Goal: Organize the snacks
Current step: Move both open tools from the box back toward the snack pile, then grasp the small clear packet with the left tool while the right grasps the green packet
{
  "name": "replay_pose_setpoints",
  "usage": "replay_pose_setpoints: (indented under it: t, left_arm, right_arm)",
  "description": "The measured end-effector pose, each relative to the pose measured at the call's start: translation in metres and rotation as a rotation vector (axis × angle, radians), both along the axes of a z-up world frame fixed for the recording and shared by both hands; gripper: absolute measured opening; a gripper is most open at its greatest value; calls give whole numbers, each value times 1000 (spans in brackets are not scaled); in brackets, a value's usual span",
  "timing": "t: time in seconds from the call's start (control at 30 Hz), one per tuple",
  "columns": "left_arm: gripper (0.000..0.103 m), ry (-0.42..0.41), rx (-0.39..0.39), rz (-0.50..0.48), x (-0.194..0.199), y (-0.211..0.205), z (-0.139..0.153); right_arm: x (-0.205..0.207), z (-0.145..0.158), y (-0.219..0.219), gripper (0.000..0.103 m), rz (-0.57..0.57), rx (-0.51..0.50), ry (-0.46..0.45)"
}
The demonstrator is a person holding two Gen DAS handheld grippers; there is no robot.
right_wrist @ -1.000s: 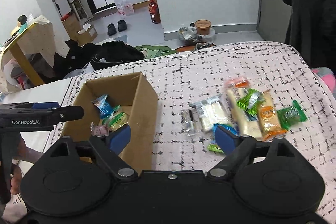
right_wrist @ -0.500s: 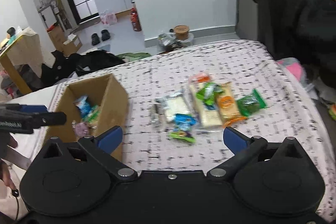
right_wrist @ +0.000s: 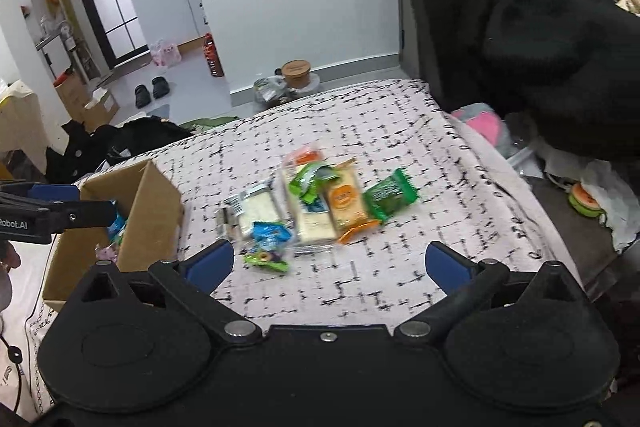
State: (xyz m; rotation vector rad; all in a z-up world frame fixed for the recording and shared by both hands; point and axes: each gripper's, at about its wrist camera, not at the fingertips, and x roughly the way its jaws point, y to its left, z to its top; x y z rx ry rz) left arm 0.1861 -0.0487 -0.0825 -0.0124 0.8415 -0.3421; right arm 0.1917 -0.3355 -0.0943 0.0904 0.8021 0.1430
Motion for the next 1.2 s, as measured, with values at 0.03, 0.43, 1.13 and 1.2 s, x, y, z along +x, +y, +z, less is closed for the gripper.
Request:
replay_pose_setpoints:
  t: [0.03, 0.43, 1.13, 1.2]
  left_arm:
    - [96, 1, 7, -2, 4, -4, -1]
    - [85, 53, 32, 5, 45, -38, -11]
    - [36, 233, 7, 95, 86, -50, -82]
    - [32, 249, 5, 107, 88, -51, -88]
  right_arm:
    - [1, 0, -4, 103, -8, 1, 1]
    - [25, -4, -29, 103, -26, 37, -3]
    - [67, -33, -25, 91, -30, 30, 23]
    - [70, -37, -24, 89, -30, 32, 30]
